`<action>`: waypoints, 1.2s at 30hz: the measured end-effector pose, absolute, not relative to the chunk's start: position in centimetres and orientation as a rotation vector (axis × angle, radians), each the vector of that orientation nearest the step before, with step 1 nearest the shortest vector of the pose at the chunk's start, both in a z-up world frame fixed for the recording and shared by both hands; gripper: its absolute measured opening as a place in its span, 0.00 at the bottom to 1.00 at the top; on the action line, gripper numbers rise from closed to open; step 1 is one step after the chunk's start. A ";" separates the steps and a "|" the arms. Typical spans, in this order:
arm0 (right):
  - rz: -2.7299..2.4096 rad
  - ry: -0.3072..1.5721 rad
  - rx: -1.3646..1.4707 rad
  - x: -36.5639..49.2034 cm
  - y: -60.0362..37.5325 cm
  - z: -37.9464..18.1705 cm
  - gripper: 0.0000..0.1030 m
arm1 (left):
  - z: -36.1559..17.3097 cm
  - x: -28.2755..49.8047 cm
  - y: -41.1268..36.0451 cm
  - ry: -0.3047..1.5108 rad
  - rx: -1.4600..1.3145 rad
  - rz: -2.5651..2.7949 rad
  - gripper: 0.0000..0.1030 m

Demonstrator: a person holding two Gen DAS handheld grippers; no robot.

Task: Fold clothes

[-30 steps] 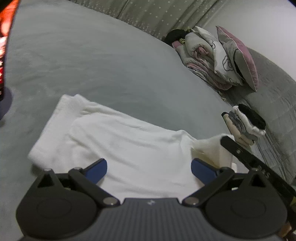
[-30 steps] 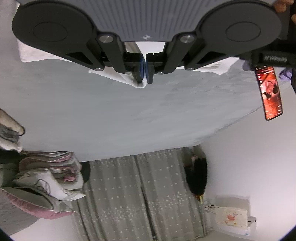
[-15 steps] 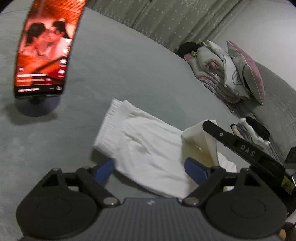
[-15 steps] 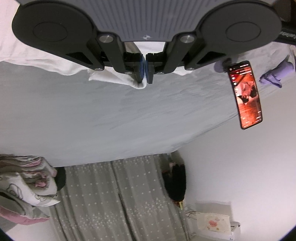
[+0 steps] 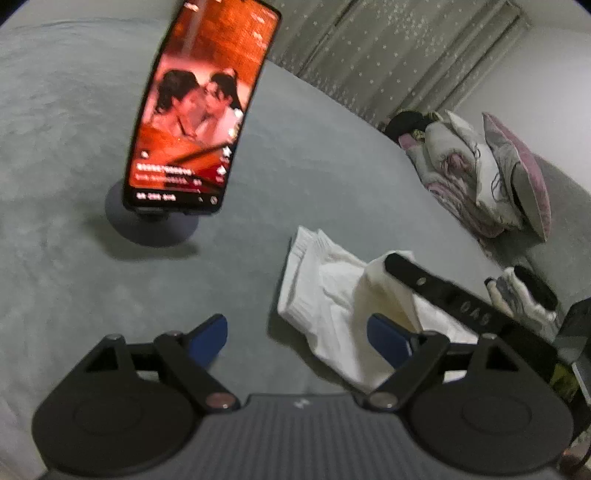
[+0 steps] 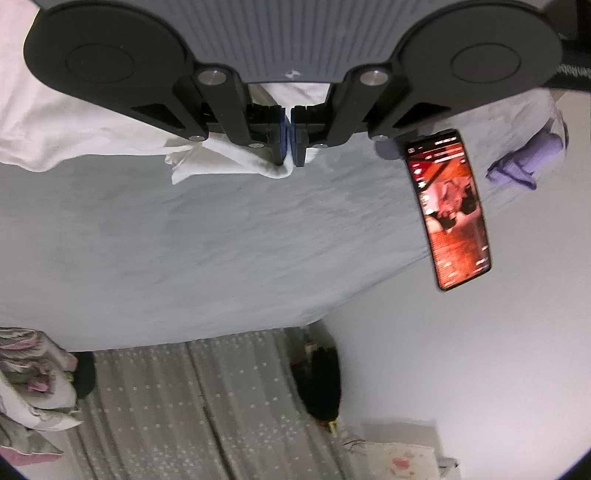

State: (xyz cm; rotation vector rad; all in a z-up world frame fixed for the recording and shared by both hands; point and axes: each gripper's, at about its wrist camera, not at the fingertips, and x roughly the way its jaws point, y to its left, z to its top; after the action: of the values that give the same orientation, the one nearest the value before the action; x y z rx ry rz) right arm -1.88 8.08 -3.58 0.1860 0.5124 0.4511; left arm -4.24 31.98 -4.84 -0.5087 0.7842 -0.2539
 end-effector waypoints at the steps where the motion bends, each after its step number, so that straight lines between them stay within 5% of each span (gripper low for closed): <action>1: 0.462 0.516 0.186 -1.8 8.5 -3.6 0.06 | -4.8 -4.2 32.2 0.779 -0.516 -0.250 0.83; 17: 0.554 0.641 0.155 -1.0 11.9 -7.0 0.08 | -4.6 -3.8 34.9 0.739 -0.595 -0.200 0.80; 25: 0.722 0.640 0.228 -1.3 11.0 -6.7 0.30 | -4.3 -3.9 34.4 0.717 -0.594 -0.197 0.78; 36: 0.704 0.636 0.203 -2.8 8.6 -5.9 0.38 | -4.1 -3.4 33.5 0.700 -0.588 -0.209 0.71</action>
State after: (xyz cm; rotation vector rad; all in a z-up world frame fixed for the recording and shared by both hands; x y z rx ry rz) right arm -2.79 8.58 -5.91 0.2035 0.6361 0.7039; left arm -3.41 33.47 -4.12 -0.5884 0.7003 -0.2089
